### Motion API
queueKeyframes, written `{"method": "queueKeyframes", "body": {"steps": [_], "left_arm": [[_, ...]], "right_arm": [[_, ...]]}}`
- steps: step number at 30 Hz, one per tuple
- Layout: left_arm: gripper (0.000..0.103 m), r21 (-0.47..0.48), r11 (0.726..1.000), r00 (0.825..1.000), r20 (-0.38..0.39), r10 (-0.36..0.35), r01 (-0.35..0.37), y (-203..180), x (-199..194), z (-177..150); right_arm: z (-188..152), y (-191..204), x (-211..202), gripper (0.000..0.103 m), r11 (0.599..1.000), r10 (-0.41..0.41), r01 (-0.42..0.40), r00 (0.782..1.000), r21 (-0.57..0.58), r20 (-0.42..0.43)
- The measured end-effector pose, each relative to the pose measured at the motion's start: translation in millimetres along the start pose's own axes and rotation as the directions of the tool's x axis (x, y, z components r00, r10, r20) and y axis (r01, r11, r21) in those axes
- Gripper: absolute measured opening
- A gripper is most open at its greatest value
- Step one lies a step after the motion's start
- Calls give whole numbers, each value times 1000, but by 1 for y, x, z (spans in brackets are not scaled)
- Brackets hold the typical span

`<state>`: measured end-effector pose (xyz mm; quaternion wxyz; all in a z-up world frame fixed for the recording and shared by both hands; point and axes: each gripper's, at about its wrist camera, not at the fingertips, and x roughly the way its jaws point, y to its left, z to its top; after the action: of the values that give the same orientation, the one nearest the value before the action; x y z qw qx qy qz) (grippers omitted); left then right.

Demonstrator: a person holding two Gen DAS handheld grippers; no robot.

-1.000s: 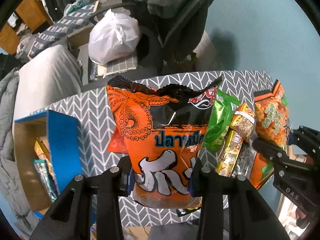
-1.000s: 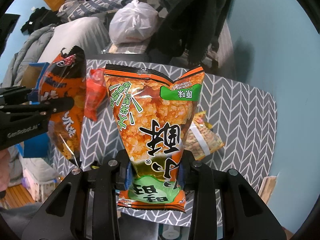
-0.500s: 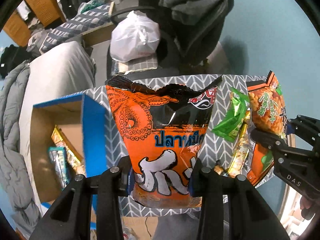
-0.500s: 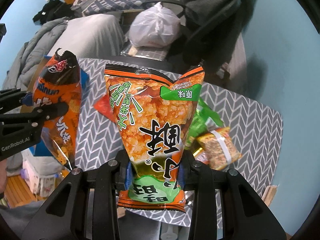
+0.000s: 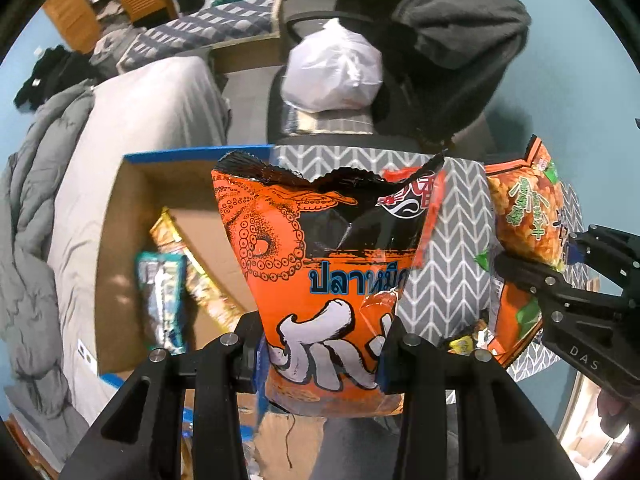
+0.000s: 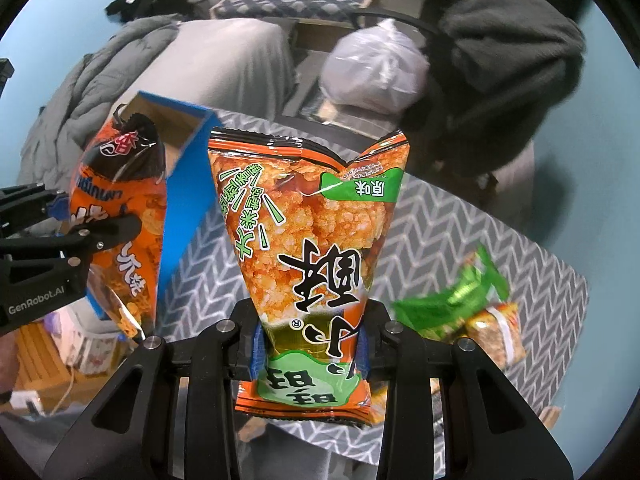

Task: Organize snacks
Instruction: 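Lift and carry both orange bags over the cardboard box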

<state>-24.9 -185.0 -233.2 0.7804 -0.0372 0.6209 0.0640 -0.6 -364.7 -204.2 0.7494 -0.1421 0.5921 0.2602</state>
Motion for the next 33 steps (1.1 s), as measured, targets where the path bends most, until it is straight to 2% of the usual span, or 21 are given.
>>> {"method": "queueKeyframes", "body": {"steps": [14,25,33], "left_arm": [[40,-121,991,999,-2,48,-48,87,-7,-17],[40,-175,981,996,-16,87,-89,143,5,-20],[40,-193,974,993,-43,111,-117,171,26,-19]], "right_arm": [[52,92,34,33,983,79,-81,997,-164,-17],[90,160,64,33,957,112,-120,993,-263,-46],[112,192,87,33,946,112,-131,991,-296,-79]]}}
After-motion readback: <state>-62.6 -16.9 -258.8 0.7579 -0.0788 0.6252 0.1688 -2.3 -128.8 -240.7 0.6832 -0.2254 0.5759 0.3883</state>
